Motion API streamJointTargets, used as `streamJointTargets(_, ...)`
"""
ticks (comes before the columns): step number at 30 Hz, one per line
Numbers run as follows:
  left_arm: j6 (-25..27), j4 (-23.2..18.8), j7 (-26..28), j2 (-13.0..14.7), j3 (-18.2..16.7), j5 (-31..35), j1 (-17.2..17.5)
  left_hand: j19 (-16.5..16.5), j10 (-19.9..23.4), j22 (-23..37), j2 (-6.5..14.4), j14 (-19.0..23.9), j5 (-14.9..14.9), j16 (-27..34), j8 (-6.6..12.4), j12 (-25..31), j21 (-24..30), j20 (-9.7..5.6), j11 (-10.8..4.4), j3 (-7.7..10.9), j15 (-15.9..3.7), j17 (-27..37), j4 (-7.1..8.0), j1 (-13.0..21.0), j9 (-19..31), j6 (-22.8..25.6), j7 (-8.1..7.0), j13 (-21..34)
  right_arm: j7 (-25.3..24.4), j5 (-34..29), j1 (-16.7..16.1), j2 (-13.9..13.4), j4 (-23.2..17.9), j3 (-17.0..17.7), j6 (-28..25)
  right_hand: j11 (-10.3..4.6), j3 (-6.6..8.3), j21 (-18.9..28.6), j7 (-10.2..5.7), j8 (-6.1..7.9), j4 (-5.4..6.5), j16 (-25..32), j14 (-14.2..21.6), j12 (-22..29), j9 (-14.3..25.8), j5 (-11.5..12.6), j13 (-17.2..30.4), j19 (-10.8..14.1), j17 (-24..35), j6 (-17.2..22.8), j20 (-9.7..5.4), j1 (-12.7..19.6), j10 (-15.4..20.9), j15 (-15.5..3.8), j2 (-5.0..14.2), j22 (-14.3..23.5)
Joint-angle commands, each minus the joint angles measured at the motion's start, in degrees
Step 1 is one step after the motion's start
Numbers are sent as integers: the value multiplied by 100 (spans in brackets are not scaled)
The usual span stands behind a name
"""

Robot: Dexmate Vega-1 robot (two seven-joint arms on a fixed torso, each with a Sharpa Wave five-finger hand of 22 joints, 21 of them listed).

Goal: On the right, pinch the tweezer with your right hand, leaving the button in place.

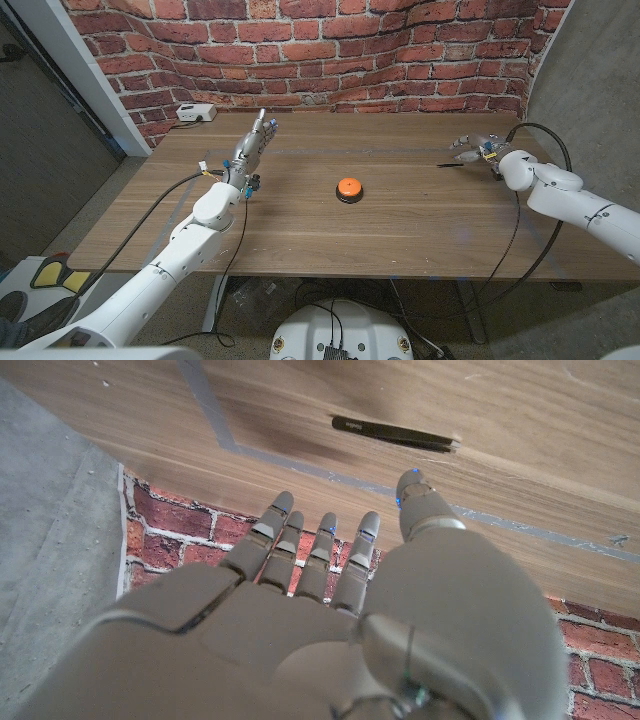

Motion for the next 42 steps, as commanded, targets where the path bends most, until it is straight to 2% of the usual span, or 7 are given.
streamJointTargets(1,8,-1,6,-9,13,5,-7,9,43,26,28,44,-6,-18,-9,-8,-28,19,-1,-23,-18,15,17,7,19,49,5,11,83,42,153,133,266,-158,35,-61,21,-35,-7,40,34,-2,2,-12,26,-9,14,44,17,61,-143,70,18,-22,0,16)
streamJointTargets(14,45,-25,27,-4,15,5,1,10,51,27,38,48,-10,-26,-23,-23,-35,20,4,-34,-29,15,17,14,19,59,18,12,27,45,294,287,544,-292,133,-85,-8,-30,-51,86,55,8,22,-7,32,-5,15,72,23,217,-145,118,61,-29,15,20)
streamJointTargets(22,36,-42,67,-9,11,28,16,1,66,27,44,52,-12,-29,-32,-27,-42,28,-9,-39,-26,15,18,18,20,60,7,12,-51,51,327,344,651,-338,141,-114,-27,-6,-70,110,55,47,138,9,36,1,14,152,26,329,-157,195,135,-112,38,24)
streamJointTargets(34,89,-59,111,-4,9,44,25,0,92,28,51,75,-14,-27,-37,-32,-46,32,-14,-48,-25,15,18,24,20,81,2,13,-269,-28,315,378,722,-397,117,-198,-58,24,-107,187,47,54,224,38,41,13,12,260,27,602,-177,341,276,-152,54,27)
streamJointTargets(42,130,-47,116,-5,14,36,4,0,102,28,57,81,-17,-29,-41,-38,-49,31,-14,-55,-25,16,19,27,21,95,3,13,-323,-75,302,376,739,-445,171,-203,-87,34,-116,211,49,60,273,37,43,14,11,298,27,699,-170,386,305,-177,44,29)
